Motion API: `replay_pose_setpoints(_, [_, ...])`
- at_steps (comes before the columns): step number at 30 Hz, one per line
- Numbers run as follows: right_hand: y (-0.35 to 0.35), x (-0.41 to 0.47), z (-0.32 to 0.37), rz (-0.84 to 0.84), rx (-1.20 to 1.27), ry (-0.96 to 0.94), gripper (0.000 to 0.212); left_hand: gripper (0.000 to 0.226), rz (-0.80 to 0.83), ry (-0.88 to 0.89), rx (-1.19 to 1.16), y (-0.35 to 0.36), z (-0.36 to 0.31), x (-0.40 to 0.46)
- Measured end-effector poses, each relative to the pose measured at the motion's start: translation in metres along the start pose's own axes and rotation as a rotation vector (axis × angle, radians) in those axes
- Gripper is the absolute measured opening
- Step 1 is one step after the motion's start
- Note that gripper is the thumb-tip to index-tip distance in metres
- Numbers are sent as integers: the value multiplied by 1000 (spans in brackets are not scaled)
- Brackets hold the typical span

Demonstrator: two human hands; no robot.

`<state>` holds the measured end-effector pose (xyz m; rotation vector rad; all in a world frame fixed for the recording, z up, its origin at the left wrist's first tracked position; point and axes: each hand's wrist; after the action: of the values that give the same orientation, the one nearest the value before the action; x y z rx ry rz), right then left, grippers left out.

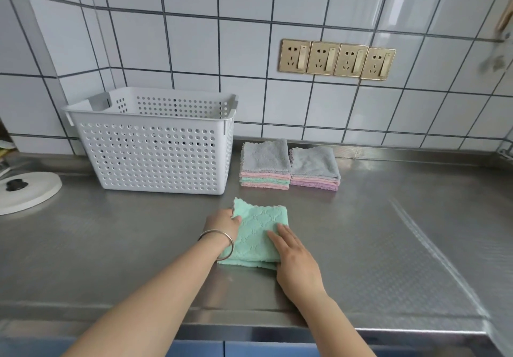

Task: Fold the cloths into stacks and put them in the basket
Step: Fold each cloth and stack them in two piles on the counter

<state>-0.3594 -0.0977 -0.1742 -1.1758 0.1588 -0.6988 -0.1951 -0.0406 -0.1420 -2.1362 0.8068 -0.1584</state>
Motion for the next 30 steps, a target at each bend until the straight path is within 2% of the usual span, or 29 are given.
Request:
replay_pose_setpoints(2, [0,0,-1,8,-18,-13,64,43,-11,-3,8,1,2,0])
replay_pose_setpoints(4, [3,0,-2,6,-13,-21,72,44,-22,10,14,1,2,0])
replay_pose_setpoints(7, [2,1,-1,46,-5,1,61,45,-36,35,32,2,2,-1])
replay_pose_setpoints(10, [-5,-2,2,73,18,3,62,49,-109,85,112,6,5,-5])
replay_pose_setpoints(12, [-17,2,8,82,139,79,62,58,-236,163,252,7,9,-9])
replay_pose_setpoints(14, [-24,13,11,60,217,160,58,64,-274,313,398,11,13,-11])
replay_pose_setpoints(16, [-22,26,11,80,75,156,55,59,-157,405,478,17,13,-11])
replay_pose_setpoints(19, [-5,36,10,230,-120,146,50,62,35,385,576,23,16,-10])
replay_pose_setpoints(21, [4,35,8,276,-139,178,53,65,76,383,616,23,21,-7])
replay_pose_setpoints(26, [8,34,9,270,-170,242,59,69,107,359,603,22,23,-2])
replay_pose_setpoints(30, [0,38,9,293,-75,233,61,69,122,315,529,14,19,-7])
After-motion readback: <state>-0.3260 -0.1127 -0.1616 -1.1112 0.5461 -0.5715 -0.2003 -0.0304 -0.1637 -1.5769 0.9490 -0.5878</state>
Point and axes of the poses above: each hand's wrist, its own x-axis towards the middle knuckle, its own y-axis out of the palm, z = x × y
